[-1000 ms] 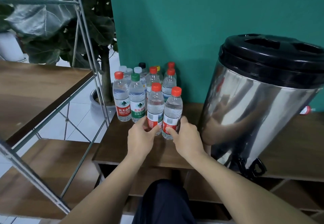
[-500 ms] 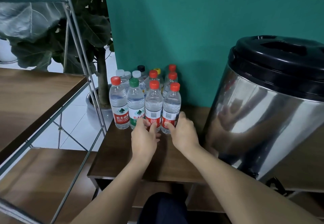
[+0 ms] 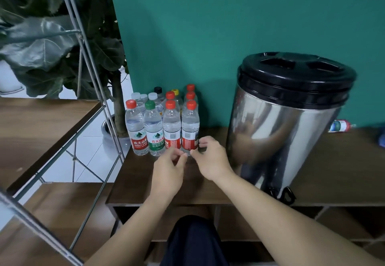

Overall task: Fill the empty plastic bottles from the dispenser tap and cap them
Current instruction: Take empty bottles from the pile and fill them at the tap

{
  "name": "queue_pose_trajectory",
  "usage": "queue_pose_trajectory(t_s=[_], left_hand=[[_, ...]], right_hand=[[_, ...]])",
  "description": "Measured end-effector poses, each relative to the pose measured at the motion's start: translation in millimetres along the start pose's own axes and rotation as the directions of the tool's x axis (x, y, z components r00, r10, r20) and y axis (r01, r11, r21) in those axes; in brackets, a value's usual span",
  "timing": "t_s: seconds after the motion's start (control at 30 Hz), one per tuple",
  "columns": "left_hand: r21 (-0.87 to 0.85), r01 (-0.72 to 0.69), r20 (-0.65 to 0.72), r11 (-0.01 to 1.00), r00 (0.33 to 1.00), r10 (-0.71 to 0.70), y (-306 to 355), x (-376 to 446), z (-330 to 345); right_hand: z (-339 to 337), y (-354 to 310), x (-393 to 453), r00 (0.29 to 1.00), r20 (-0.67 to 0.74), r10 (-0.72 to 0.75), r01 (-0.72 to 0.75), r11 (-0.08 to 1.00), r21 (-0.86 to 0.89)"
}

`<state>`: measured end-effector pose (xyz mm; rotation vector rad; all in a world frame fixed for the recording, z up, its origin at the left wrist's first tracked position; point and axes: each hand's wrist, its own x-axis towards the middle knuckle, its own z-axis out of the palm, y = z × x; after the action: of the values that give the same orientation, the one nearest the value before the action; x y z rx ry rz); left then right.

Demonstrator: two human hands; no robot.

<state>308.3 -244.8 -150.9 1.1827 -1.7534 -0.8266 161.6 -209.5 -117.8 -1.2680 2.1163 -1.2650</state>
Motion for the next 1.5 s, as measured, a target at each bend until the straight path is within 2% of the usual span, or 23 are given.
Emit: queue_pose_trajectory(t_s=[0.27,0.43,0.53,0.7,0.8,0.9,1.07,1.2,1.37,1.5], left_hand=[[-0.179,-0.188,0.075,0.966,0.976,0.204,101,-62,3],[-0.261,-0.32,0.122,0.911,0.925,0.36,174,-106,38],[-0.322,-0.314,0.185,0.893,0.904,0.385,215,-124,80],[-0.421,-0.134,0.278,0.897,0.922,0.268,268,-134,178],[-0.428,-0.008,0.307,0.904,0.939,0.153,278,-128,246],[-0.391,0.05,0.334,0.919,0.938,0.091,267,-118,311],[-0.232,0.104,0.31,0.967,0.95,-0.029,231,-98,391],[-0.151,0.151,0.295,0.977,0.95,-0.101,206,-65,438],[-0.108,0.099,0.201,0.989,0.977,-0.075,190,-22,486],[0.025,0.048,0.145,0.999,0.988,-0.051,189,18,517]], right_hand=[[-95,-42,-88,0.959,-0.11,-0.26,0.271,0.958,0.096],[-197,-28,-133,0.933,-0.185,-0.308,0.334,0.934,0.126],[-262,6,-144,0.924,-0.263,-0.277,0.315,0.942,0.117],[-343,85,-129,0.897,-0.411,-0.16,0.215,0.972,0.092],[-370,141,-104,0.892,-0.441,-0.099,0.151,0.985,0.084],[-384,197,-73,0.902,-0.43,-0.035,0.079,0.993,0.084],[-390,276,-20,0.921,-0.383,0.073,-0.048,0.996,0.074],[-392,324,25,0.92,-0.379,0.101,-0.058,0.991,0.124],[-392,373,81,0.883,-0.465,0.066,-0.061,0.998,0.026],[-410,390,138,0.871,-0.483,0.094,-0.083,0.996,0.044]])
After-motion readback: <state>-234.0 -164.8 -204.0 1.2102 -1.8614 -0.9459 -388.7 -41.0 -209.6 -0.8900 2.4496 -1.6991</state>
